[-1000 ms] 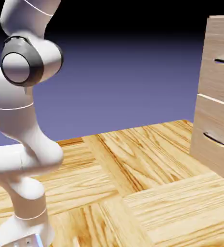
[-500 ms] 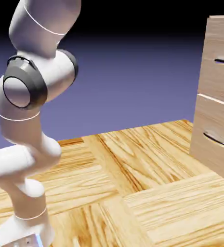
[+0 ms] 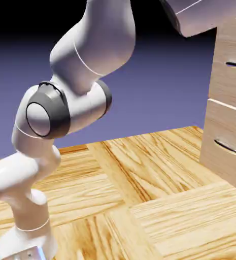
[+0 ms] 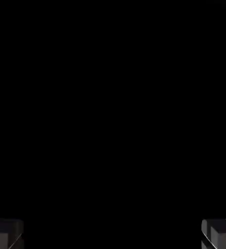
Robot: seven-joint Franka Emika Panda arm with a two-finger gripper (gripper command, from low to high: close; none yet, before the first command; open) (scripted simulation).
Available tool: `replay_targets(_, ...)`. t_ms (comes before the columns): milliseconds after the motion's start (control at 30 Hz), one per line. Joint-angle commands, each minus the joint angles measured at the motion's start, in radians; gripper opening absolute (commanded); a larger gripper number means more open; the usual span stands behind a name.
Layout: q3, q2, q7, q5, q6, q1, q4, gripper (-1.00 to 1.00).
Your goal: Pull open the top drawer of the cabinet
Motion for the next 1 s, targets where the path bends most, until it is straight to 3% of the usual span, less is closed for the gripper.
replay_targets(0, -0.036, 0.016, 0.01, 0.004, -0.004, 0.022, 0.003, 0.0)
replay_targets(967, -1.087, 0.49, 0.286, 0.124, -0.114, 0.668, 0.082, 0.0)
